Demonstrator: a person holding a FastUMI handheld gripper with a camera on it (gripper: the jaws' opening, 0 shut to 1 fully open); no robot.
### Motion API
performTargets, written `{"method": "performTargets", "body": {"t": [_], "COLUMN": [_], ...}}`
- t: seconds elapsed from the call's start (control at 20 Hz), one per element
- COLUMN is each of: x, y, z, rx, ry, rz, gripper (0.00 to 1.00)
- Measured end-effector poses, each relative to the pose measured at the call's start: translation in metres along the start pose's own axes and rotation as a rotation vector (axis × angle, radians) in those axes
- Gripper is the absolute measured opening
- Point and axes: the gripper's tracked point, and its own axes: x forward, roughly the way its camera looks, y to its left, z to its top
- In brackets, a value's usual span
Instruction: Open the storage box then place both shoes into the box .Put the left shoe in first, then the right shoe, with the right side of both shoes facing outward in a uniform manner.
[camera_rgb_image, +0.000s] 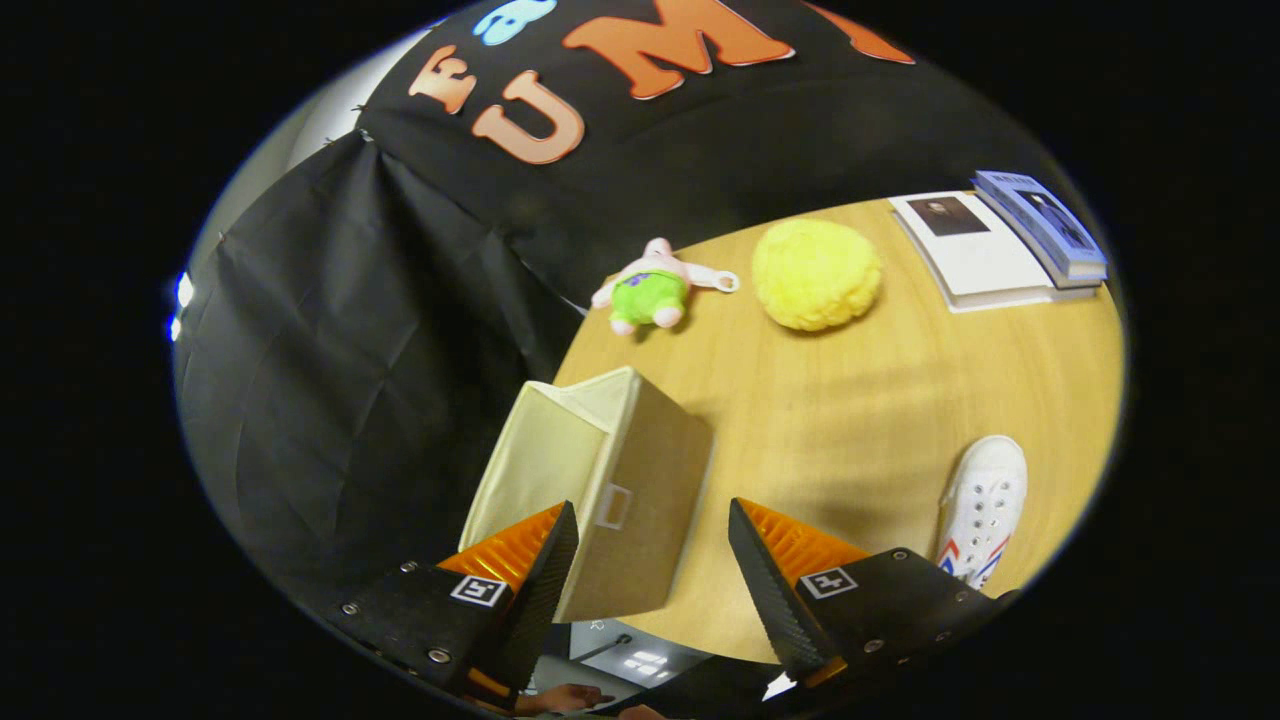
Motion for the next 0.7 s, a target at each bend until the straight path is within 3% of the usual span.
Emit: {"method": "performTargets", "body": {"t": [0.4,0.7], "x": [-0.038,-0.04], "y": [-0.159,-0.236], "z": [-0.037,-0.071], "rx": [0.189,0.162], "ry": [0.002,0.024], "rz": [-0.249,-0.405], "gripper": [0.91,0.92]}}
